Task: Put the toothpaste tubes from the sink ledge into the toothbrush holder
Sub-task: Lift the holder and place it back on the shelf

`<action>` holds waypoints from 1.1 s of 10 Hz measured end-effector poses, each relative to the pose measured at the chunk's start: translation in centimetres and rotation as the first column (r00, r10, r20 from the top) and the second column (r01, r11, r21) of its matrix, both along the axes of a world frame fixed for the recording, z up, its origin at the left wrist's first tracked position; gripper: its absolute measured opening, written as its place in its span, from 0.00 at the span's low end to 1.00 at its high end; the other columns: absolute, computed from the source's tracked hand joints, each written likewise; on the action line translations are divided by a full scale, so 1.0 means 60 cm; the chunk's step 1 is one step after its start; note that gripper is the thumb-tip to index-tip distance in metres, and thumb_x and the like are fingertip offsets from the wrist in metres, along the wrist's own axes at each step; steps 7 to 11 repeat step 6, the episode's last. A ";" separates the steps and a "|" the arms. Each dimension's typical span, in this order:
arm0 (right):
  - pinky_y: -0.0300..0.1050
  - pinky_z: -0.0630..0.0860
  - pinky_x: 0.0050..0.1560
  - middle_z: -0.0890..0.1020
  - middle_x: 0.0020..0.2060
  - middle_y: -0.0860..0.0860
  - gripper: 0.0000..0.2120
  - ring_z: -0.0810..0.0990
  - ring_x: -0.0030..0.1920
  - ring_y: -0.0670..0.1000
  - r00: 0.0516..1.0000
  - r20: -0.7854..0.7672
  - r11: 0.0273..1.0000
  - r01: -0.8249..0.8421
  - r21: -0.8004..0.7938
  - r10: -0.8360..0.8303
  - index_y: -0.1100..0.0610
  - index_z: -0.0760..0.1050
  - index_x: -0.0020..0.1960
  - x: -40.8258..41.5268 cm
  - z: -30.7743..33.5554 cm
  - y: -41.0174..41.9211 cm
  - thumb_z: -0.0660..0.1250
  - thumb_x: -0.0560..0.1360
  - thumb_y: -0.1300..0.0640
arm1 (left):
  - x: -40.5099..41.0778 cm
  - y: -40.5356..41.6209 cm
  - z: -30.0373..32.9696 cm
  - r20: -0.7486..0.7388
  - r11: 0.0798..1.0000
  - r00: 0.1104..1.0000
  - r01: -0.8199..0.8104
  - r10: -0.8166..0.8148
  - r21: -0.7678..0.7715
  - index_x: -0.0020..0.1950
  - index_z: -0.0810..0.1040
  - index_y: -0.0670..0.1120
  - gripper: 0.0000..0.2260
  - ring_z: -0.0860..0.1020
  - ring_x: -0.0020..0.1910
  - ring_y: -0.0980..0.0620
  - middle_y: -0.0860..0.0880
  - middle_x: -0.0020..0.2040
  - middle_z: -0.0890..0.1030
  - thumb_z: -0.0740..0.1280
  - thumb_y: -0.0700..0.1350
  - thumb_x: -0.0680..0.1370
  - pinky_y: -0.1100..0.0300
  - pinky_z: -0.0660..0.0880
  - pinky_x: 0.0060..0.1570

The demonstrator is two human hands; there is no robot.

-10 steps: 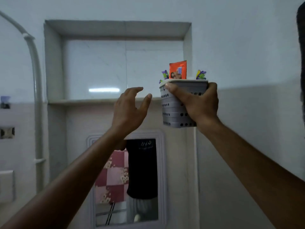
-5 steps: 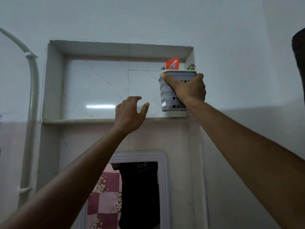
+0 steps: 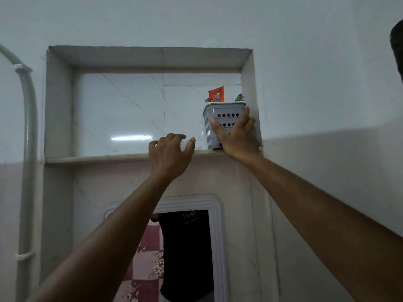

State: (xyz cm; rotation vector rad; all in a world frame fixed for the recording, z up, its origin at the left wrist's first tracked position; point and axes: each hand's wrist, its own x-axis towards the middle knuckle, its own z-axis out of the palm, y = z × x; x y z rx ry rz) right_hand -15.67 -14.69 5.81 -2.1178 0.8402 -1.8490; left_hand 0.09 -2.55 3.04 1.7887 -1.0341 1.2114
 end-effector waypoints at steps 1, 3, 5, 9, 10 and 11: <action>0.67 0.65 0.80 0.61 0.85 0.61 0.59 0.66 0.82 0.65 0.991 -0.116 0.998 0.067 0.000 -0.066 0.56 0.33 0.91 -0.003 -0.022 -0.009 0.53 0.80 0.18 | -0.001 0.000 -0.001 0.002 1.000 1.000 -0.007 0.007 0.008 0.70 0.82 0.53 0.26 0.80 0.69 0.46 0.50 0.69 0.83 0.56 0.66 0.84 0.46 0.67 0.69; 0.65 0.62 0.81 0.60 0.83 0.62 0.59 0.65 0.81 0.65 0.984 -0.158 0.996 0.086 0.001 -0.085 0.57 0.31 0.91 0.005 -0.022 -0.009 0.51 0.80 0.18 | -0.004 0.002 -0.002 -0.038 1.000 0.999 0.009 -0.008 0.015 0.71 0.81 0.52 0.27 0.79 0.70 0.46 0.50 0.71 0.82 0.56 0.67 0.84 0.45 0.67 0.70; 0.65 0.69 0.80 0.62 0.80 0.61 0.55 0.65 0.80 0.63 0.996 -0.079 0.995 0.043 -0.089 -0.050 0.55 0.45 0.92 -0.013 -0.034 -0.017 0.60 0.80 0.21 | -0.017 0.019 -0.009 -0.095 0.994 0.992 0.084 -0.078 0.063 0.78 0.74 0.51 0.30 0.73 0.76 0.45 0.48 0.76 0.77 0.58 0.69 0.83 0.41 0.64 0.75; 0.65 0.71 0.77 0.63 0.81 0.60 0.51 0.66 0.80 0.63 1.000 -0.008 0.991 0.022 -0.136 -0.024 0.54 0.52 0.91 -0.029 -0.038 0.002 0.63 0.81 0.24 | -0.031 0.036 -0.013 -0.105 0.993 0.989 0.111 -0.107 0.038 0.79 0.73 0.50 0.30 0.72 0.77 0.45 0.48 0.77 0.76 0.59 0.68 0.84 0.40 0.63 0.77; 0.65 0.71 0.77 0.63 0.81 0.60 0.51 0.66 0.80 0.63 1.000 -0.008 0.991 0.022 -0.136 -0.024 0.54 0.52 0.91 -0.029 -0.038 0.002 0.63 0.81 0.24 | -0.031 0.036 -0.013 -0.105 0.993 0.989 0.111 -0.107 0.038 0.79 0.73 0.50 0.30 0.72 0.77 0.45 0.48 0.77 0.76 0.59 0.68 0.84 0.40 0.63 0.77; 0.65 0.71 0.77 0.63 0.81 0.60 0.51 0.66 0.80 0.63 1.000 -0.008 0.991 0.022 -0.136 -0.024 0.54 0.52 0.91 -0.029 -0.038 0.002 0.63 0.81 0.24 | -0.031 0.036 -0.013 -0.105 0.993 0.989 0.111 -0.107 0.038 0.79 0.73 0.50 0.30 0.72 0.77 0.45 0.48 0.77 0.76 0.59 0.68 0.84 0.40 0.63 0.77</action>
